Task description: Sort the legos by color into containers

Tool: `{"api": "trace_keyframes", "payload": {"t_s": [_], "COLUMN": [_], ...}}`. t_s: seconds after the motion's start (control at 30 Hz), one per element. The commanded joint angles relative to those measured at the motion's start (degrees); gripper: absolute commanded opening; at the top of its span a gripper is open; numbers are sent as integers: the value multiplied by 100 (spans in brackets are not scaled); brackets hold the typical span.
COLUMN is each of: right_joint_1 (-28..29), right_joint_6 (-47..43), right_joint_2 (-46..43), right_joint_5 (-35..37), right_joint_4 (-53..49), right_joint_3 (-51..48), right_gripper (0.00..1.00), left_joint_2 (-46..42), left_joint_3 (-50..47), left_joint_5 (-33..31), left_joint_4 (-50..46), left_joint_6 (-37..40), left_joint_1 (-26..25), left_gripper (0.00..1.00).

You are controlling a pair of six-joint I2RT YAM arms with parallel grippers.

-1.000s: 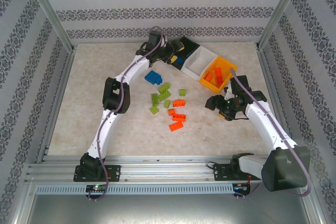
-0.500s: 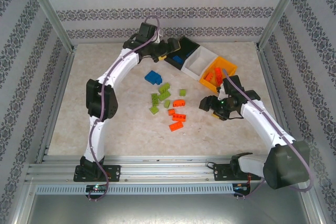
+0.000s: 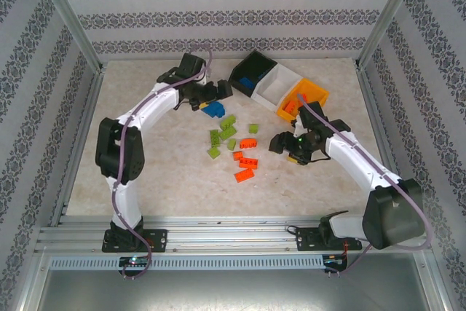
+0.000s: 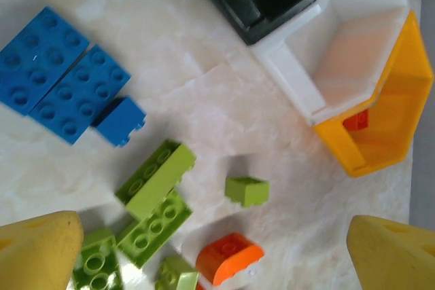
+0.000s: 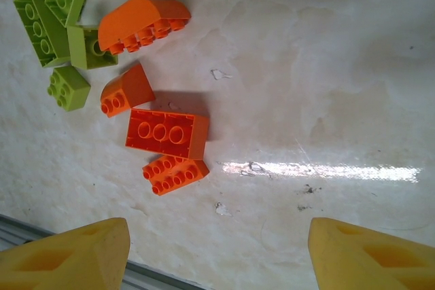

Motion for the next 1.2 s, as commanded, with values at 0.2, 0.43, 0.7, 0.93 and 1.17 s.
{"api": "trace_keyframes", "payload": {"t_s": [0.2, 0.43, 0.7, 0.93, 1.17], "right_joint_1": [505, 860, 1411, 1793, 2016], "right_joint_6": [-67, -238, -444, -474, -327], "right_joint_2": [630, 1108, 1692, 2368, 2909], "right_joint_5": [-9, 158, 505, 827, 1089], "right_joint_4": [51, -78, -401, -734, -875], "right_joint_3": [394, 628, 1122, 1690, 2079], "right_gripper": [71, 71, 74, 98, 97], "left_joint_2": [-1222, -1859, -2135, -2279, -2593], "left_joint_3": [-1361, -2402, -2850, -2814, -3017], "left_joint_5": [-551, -704, -752, -832, -856], "left_joint_4": [411, 581, 684, 447, 272], "left_joint_6": [344, 191, 32, 183, 288], "left_joint_1": [47, 78, 80, 93, 229], "left_gripper": [100, 100, 100, 100, 100]}}
